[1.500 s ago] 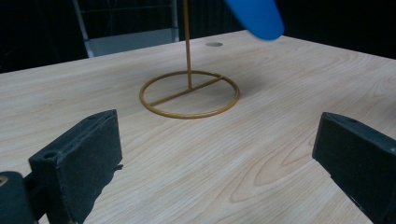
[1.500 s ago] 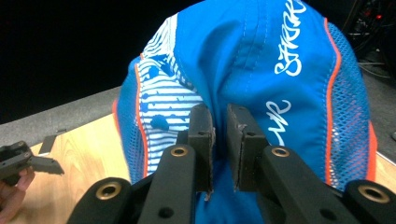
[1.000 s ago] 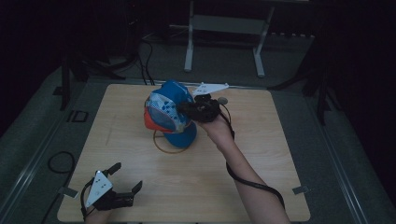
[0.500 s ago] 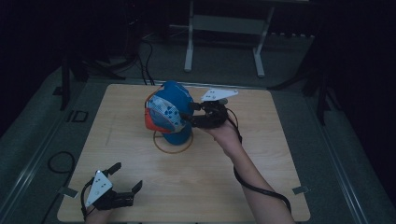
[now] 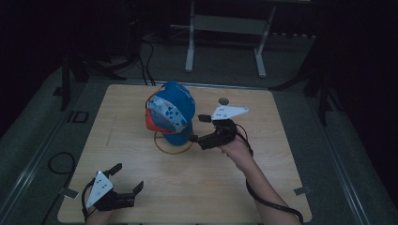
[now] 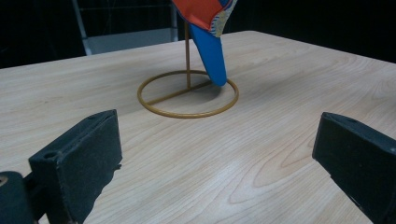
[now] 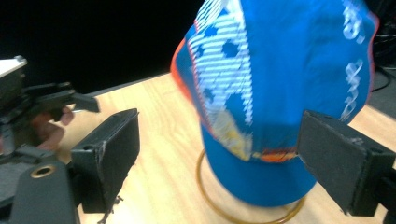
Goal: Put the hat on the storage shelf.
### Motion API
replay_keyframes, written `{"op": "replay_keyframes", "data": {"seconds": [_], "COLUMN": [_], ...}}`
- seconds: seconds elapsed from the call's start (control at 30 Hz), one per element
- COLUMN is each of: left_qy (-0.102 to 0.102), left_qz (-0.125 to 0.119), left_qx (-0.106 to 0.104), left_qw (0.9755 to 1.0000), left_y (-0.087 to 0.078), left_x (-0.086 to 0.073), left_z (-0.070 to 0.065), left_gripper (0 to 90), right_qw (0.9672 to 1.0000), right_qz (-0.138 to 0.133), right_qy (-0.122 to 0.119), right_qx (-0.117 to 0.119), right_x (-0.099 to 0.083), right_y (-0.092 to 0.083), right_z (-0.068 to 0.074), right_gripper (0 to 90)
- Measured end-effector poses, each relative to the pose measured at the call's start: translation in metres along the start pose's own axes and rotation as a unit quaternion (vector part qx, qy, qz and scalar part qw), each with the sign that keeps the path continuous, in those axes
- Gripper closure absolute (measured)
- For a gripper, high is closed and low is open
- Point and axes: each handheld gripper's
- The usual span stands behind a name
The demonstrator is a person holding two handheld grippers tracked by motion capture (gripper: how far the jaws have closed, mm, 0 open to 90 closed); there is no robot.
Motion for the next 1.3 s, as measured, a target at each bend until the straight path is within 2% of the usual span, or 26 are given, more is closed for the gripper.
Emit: {"op": "replay_keyframes", "data": {"seconds": [0.47,0.87,1.03,1.13,1.3], "left_qy": [0.003,0.004,0.006,0.008,0.005], "left_qz": [0.003,0.011,0.015,0.019,0.021], "left_qx": [-0.002,-0.008,-0.011,-0.017,-0.014], "left_qw": [1.0,0.9999,0.9998,0.9996,0.9997], "left_y": [0.001,0.004,0.006,0.007,0.007], "left_x": [0.0,-0.002,-0.003,-0.004,-0.004], "left_z": [-0.001,-0.002,-0.003,-0.004,-0.002], "left_gripper": [1.7,1.7,1.7,1.7,1.7], "right_qw": [0.9997,0.9993,0.9984,0.998,0.9971], "right_qz": [0.023,0.038,0.055,0.062,0.076], "right_qy": [-0.006,0.001,-0.013,-0.011,-0.011], "right_qx": [0.002,0.002,-0.005,0.001,0.003], "right_x": [-0.048,-0.089,-0.105,-0.114,-0.132], "right_y": [-0.009,-0.012,-0.015,-0.018,-0.021], "right_z": [0.007,0.007,0.007,0.007,0.009], "right_gripper": [13.3,13.6,13.7,13.7,13.7]}}
Point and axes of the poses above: each handheld gripper's, and its own axes: y roughly forward along the jaws, x roughly out of its top, z roughly to its left, and after that the axes turned 9 degrees about -x, right-handed
